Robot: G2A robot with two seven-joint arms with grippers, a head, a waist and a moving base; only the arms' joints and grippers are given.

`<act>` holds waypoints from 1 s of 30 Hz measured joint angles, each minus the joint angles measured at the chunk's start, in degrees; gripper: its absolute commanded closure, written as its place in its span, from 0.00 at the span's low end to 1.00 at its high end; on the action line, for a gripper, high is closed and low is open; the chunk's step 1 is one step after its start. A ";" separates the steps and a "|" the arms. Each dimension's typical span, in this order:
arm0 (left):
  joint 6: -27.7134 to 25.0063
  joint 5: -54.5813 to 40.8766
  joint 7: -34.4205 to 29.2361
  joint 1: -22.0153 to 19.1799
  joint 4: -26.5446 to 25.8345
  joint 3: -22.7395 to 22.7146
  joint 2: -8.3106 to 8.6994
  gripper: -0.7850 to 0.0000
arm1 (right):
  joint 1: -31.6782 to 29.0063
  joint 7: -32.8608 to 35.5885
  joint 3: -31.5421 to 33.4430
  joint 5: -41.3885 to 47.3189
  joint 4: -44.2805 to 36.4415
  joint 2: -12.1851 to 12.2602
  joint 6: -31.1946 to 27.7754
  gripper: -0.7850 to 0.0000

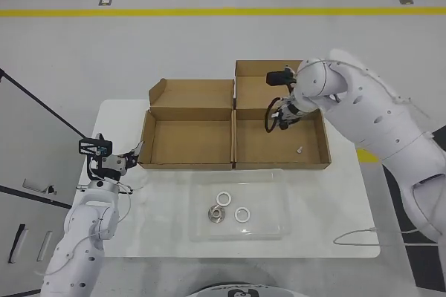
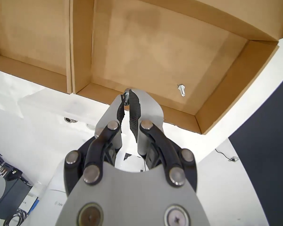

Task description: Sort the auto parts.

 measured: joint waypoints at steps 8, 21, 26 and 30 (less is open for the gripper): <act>0.00 0.00 0.00 0.00 0.00 0.00 0.00 0.00 | 1.95 -0.72 -7.09 -0.37 7.13 -4.62 0.70 1.00; 0.00 0.00 0.00 0.00 0.00 0.00 0.00 0.00 | 1.62 -0.89 -9.87 0.90 17.47 -9.61 0.78 1.00; 0.00 0.00 0.00 0.00 0.00 0.00 0.00 0.00 | 0.70 -2.45 -9.77 0.83 20.62 -10.85 0.71 1.00; 0.00 0.00 0.00 0.00 0.00 0.00 0.00 0.00 | -0.13 -4.08 -9.55 0.57 23.10 -11.61 1.26 1.00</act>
